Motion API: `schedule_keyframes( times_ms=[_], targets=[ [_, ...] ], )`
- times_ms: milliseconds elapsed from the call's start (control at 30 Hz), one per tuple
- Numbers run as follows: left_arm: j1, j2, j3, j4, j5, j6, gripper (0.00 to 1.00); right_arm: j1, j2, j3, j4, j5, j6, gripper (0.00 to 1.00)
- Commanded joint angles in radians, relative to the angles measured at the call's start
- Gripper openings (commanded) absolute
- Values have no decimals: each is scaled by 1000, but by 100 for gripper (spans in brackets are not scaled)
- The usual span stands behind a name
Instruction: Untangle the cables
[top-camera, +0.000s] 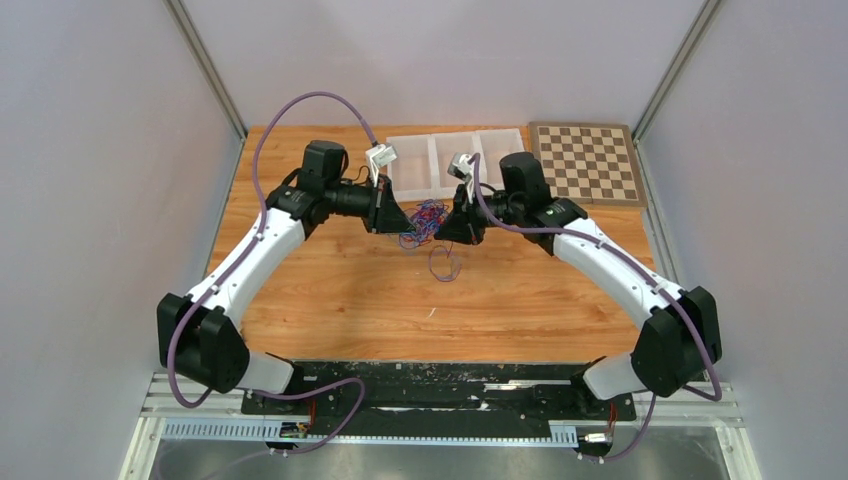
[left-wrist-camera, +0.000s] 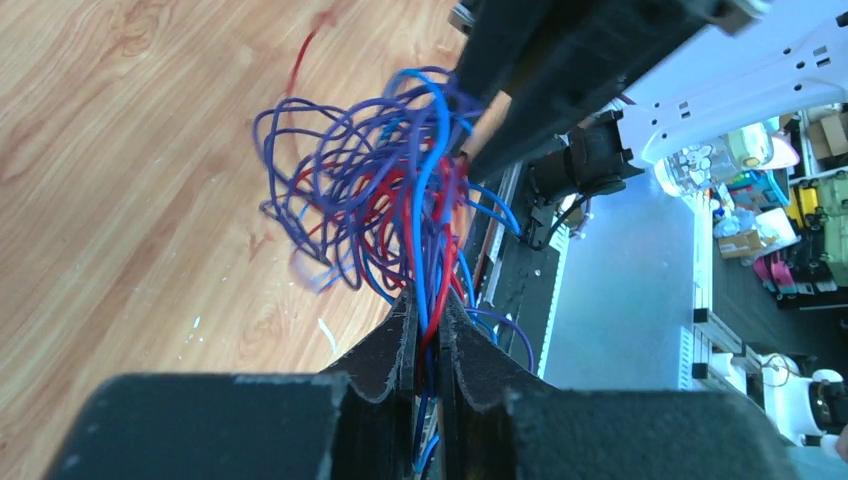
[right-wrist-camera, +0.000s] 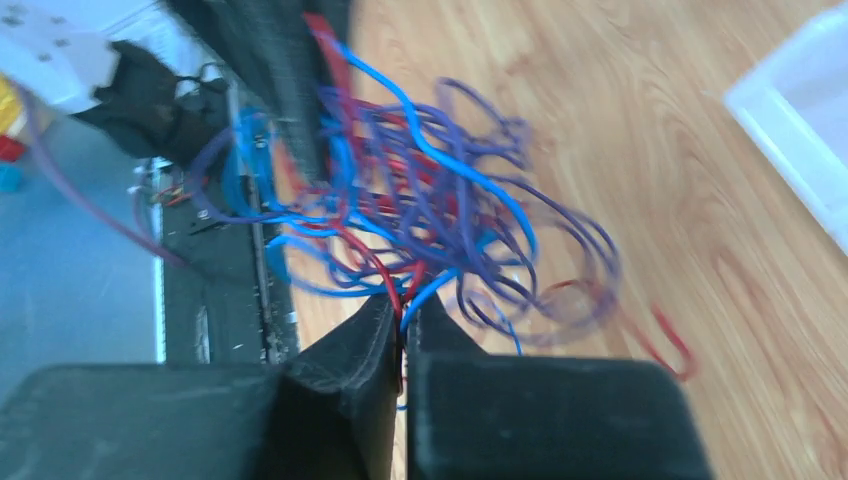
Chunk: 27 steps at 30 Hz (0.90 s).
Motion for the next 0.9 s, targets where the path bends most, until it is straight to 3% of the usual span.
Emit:
schedule_keyframes(
  times_ms=[0, 133, 233, 300, 433, 567, 867],
  targets=[
    [4, -66, -3, -2, 38, 21, 15, -16, 5, 21, 87, 161, -8, 0],
    [29, -110, -55, -17, 5, 47, 26, -17, -59, 5, 86, 179, -23, 0],
    [36, -122, -63, -21, -25, 61, 42, -17, -92, -6, 85, 208, -35, 0],
    [36, -119, -70, -10, -44, 59, 46, -17, -110, -12, 85, 230, -49, 0],
    [37, -97, -90, 39, -60, 12, 39, -15, -134, -12, 82, 221, -53, 0],
    [36, -93, -102, 127, -52, -32, 54, -8, -137, -5, 78, 206, -64, 0],
    [36, -97, -18, 132, -40, -6, 60, 6, -124, -5, 6, 216, -162, 0]
  ],
)
